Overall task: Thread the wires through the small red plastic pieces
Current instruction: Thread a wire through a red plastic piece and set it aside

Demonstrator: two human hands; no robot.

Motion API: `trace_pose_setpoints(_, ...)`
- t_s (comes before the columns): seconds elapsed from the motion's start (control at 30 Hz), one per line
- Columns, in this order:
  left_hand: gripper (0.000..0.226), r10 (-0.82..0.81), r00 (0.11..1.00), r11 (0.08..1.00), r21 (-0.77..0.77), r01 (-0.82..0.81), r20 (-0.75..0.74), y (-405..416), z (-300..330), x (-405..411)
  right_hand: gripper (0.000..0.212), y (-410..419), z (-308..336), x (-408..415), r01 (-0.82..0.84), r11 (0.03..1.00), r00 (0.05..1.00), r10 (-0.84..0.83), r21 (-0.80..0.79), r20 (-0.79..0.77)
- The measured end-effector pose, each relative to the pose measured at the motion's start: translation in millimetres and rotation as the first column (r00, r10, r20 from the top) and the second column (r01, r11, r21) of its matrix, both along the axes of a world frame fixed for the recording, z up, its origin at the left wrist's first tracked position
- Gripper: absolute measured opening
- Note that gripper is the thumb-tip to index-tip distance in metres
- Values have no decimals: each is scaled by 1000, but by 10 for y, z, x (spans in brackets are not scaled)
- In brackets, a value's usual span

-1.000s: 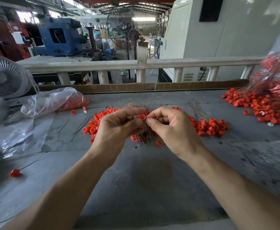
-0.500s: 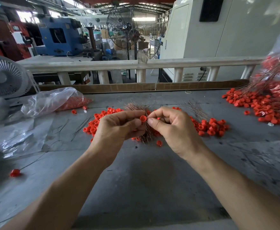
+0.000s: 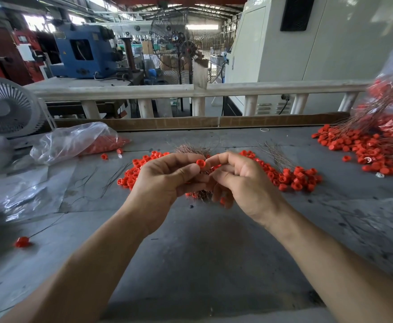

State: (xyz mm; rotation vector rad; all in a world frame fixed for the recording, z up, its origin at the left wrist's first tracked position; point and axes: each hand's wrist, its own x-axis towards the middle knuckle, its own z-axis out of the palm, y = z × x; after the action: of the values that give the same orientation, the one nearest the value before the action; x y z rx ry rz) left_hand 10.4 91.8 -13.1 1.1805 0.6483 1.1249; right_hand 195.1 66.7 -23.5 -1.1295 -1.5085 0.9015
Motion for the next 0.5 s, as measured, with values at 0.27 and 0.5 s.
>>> trace_pose_setpoints(0.27,25,-48,998,998,-33,49,42,3,-2,-4,17,11,26,64,-6,999,998,8,-50,59)
trace_pose_setpoints(0.5,28,13,999,999,-45,-11,36,5,-3,13,11,136,-23,416,442,882,779,-467,163,419)
